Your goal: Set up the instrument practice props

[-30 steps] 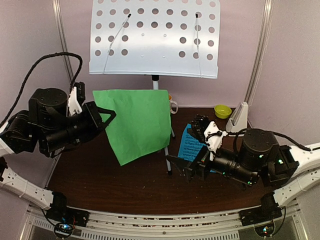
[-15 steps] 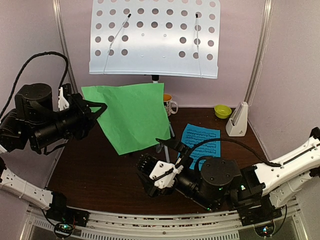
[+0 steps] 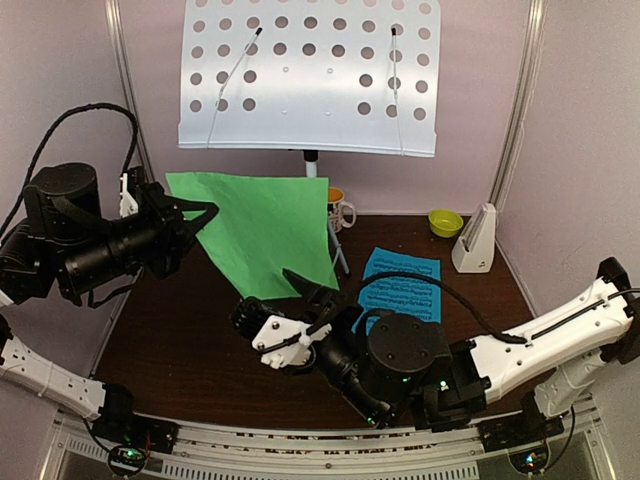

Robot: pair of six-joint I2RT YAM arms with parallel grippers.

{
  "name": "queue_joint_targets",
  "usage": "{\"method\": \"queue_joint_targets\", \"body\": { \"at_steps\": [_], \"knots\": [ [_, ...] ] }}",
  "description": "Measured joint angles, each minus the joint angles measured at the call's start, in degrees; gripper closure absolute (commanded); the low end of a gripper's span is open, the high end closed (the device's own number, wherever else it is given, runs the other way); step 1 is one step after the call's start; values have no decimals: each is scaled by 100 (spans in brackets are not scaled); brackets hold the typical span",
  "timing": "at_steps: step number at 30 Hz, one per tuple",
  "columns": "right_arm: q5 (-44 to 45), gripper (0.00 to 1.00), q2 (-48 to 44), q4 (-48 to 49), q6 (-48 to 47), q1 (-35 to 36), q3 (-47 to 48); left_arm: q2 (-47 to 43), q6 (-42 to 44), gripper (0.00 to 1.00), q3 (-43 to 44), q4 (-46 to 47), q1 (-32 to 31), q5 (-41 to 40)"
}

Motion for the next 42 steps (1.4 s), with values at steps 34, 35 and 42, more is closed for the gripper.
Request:
{"method": "queue_joint_targets", "body": {
  "at_steps": [34,35,42],
  "knots": [
    [-1217,100,-2109,-4402,3501,-1182,2809,-828,6207,11,4,286,0,-1069],
    [-1237,100,-2055,-4544,3650,-1263,3016,-785,6481,11,151,282,0,-1054],
    [-1506,100,-1451,-5519,4629,-1941,4612,-299,8019,18,1244,343,2,-640]
  ]
}}
